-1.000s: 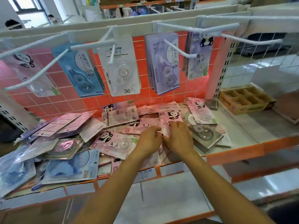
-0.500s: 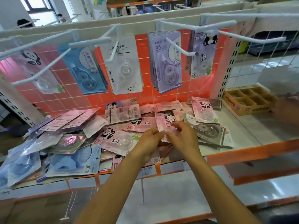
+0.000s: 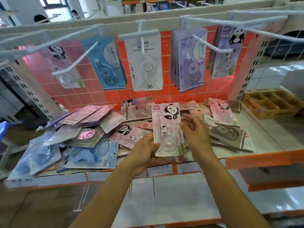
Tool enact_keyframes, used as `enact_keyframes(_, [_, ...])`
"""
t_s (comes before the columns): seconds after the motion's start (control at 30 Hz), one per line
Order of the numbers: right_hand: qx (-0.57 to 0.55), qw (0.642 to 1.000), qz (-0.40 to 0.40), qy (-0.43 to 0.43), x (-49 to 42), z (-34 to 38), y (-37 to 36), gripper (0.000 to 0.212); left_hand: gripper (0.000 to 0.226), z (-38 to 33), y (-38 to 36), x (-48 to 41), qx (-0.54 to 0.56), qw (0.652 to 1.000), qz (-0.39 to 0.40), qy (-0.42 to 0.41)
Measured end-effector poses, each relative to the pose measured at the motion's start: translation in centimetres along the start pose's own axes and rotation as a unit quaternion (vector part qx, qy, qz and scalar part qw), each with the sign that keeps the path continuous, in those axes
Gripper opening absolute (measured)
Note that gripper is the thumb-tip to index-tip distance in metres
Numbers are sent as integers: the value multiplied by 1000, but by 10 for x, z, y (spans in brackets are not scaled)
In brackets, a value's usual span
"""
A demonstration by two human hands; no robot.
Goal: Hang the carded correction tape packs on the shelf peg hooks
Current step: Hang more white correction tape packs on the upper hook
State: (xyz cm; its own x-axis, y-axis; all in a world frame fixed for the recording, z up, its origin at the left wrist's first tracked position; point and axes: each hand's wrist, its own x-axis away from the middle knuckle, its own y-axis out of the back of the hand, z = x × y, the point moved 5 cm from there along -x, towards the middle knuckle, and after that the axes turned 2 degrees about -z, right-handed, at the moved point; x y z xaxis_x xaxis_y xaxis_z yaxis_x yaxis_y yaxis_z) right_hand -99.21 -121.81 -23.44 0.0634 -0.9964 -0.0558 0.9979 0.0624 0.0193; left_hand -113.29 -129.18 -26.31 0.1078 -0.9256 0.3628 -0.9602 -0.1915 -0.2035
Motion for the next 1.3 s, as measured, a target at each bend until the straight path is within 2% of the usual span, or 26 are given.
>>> enact_keyframes(0.1, [-11,1000,20,-9,7,3,-19,21,31,0,17,11,4,1000,10,2])
enact_keyframes(0.3, [-49,997,53,-12,24,20,-63,16,25,-2,57,27,41,999,-21,-9])
enact_keyframes(0.47, [-76,995,70,-2,31,31,-97,35,21,-10,92,36,46,996,-71,-25])
enact_keyframes(0.6, [-79,993,85,30,39,46,-120,50,23,-21,111,46,48,995,-73,-55])
enact_keyframes(0.8, [-75,989,121,36,49,65,-152,32,35,-34,143,60,50,991,-85,-86])
enact_keyframes(0.93, [-31,985,140,93,58,77,-170,31,37,-40,161,73,33,990,-88,-106])
enact_keyframes(1.07, [-43,980,167,104,73,87,-189,30,37,-46,181,86,50,985,-109,-126])
enact_keyframes(1.3, [-53,966,181,176,95,114,-218,26,38,-65,213,108,81,970,-138,-184])
